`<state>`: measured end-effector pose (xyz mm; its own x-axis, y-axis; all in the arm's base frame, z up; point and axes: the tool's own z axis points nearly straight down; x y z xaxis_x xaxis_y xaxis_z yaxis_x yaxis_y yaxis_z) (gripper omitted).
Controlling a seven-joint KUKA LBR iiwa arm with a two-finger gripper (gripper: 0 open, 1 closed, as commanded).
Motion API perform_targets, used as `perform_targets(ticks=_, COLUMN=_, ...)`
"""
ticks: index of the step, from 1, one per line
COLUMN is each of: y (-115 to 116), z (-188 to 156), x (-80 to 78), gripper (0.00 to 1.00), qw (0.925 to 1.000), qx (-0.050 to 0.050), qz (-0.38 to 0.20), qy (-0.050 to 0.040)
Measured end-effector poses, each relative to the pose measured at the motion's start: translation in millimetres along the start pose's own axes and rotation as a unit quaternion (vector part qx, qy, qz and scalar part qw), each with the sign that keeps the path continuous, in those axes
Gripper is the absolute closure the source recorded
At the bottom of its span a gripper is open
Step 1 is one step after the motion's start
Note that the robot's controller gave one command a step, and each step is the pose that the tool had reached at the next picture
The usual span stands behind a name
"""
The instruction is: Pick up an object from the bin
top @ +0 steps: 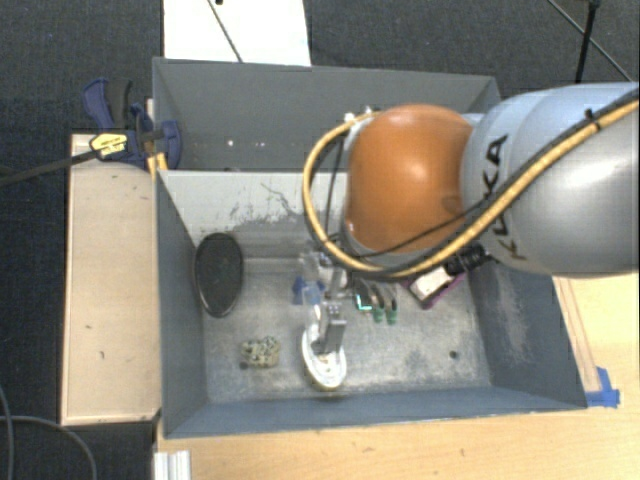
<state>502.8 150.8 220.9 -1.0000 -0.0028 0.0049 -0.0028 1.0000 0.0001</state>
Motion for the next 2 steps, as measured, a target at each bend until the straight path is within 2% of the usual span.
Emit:
perform_targets(ticks=1, y=-54.8, z=150.8, x=-27.5, gripper=0.0, qw=0.9681, qx=0.001, qz=-0.251, qy=-0.0036)
perform_targets(ticks=2, y=9.3, z=150.1, x=-26.2, gripper=0.0, qw=0.9927, qx=-0.001, qz=-0.12, qy=-0.0052)
